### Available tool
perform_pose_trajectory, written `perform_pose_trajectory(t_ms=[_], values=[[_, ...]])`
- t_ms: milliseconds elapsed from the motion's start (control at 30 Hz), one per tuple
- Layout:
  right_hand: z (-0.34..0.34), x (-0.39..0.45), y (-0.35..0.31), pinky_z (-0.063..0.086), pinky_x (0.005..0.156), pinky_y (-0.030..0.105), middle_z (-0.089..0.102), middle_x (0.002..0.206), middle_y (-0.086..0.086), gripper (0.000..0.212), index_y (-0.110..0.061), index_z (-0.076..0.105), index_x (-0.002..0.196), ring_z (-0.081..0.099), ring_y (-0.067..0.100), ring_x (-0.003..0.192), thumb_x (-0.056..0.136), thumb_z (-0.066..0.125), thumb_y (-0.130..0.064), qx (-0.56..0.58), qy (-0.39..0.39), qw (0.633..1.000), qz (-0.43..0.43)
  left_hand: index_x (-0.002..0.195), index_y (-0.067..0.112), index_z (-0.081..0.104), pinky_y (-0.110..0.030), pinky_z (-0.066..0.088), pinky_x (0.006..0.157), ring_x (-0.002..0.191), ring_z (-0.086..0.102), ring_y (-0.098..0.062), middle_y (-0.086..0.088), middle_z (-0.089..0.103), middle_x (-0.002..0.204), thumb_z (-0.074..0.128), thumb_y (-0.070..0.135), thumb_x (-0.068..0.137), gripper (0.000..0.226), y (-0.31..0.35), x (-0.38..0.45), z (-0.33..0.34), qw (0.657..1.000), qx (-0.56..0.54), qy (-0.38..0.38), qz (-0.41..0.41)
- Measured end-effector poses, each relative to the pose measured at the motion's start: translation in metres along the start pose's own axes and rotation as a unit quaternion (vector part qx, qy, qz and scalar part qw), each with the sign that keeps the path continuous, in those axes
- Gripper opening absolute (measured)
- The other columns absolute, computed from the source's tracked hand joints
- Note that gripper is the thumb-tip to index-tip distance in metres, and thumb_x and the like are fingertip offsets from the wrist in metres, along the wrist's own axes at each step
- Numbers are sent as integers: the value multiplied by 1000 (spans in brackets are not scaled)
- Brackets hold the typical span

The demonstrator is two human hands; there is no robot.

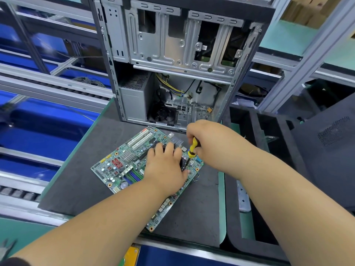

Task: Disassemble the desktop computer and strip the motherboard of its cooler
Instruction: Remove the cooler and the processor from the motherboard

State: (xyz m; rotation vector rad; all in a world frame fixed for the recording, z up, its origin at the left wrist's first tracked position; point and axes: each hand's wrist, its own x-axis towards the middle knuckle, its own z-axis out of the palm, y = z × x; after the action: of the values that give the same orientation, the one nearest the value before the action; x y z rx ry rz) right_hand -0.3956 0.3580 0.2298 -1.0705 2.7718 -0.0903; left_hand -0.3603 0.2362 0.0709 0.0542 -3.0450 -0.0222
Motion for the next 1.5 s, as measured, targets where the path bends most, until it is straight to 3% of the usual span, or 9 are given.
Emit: perform_pose_trajectory(t_ms=[233,400,600,800,967,1100,1233,1433,1500], values=[[-4,12,3,39,65,29,56,98,-3,18,-24,60,100,49,17,81,86,66,-14,-100,-26,995,-11,126,18,35,-49,29,95,115,33,-33,-6,38,127,34,68,86,64,0,1,2,1000,-3,-4,1],[-4,13,1,44,66,30,58,98,1,13,-19,59,105,55,21,85,92,60,-20,-159,-36,986,-43,127,18,35,-49,29,94,115,33,-33,-6,38,128,34,68,85,65,0,1,2,1000,-4,0,1],[1,11,1,41,61,32,41,71,-5,21,-19,43,83,52,24,76,94,55,-31,-136,-26,989,-47,127,19,31,-48,26,95,120,28,-35,-6,32,132,41,67,83,66,2,2,2,1000,-2,-15,-1],[13,2,7,48,59,37,51,70,-2,17,-19,40,92,52,25,68,91,56,-26,-24,55,998,-13,133,19,27,-49,23,100,127,24,-37,-6,27,140,42,64,85,68,3,2,1,1000,3,-23,-6],[10,-8,22,33,52,30,51,74,-5,19,-21,38,93,46,12,66,91,57,-22,42,29,999,4,127,20,30,-48,25,100,126,25,-35,-5,30,138,43,64,85,63,4,2,0,1000,-5,-21,-10],[7,-9,25,31,52,25,53,79,-4,19,-23,41,94,47,13,69,94,59,-28,26,7,999,18,130,20,29,-49,25,101,127,25,-36,-5,29,138,43,65,85,65,4,2,0,1000,-4,-25,-10],[15,-7,18,32,51,27,51,70,-8,22,-24,46,87,49,11,66,90,62,-39,72,73,993,63,133,19,28,-48,25,101,128,26,-35,-5,28,140,42,64,85,67,4,2,-1,1000,-3,-19,-10],[51,-2,8,45,70,33,49,89,-4,33,-20,60,81,52,16,83,88,57,-52,235,218,941,111,132,18,28,-48,26,99,124,28,-34,-5,31,135,43,64,84,68,4,1,1,1000,2,-8,-9],[62,2,3,42,73,23,50,94,-2,44,-18,63,79,56,13,83,93,44,-55,400,235,880,107,129,19,31,-47,27,96,121,30,-34,-5,33,132,43,63,83,64,4,1,0,1000,5,1,-11]])
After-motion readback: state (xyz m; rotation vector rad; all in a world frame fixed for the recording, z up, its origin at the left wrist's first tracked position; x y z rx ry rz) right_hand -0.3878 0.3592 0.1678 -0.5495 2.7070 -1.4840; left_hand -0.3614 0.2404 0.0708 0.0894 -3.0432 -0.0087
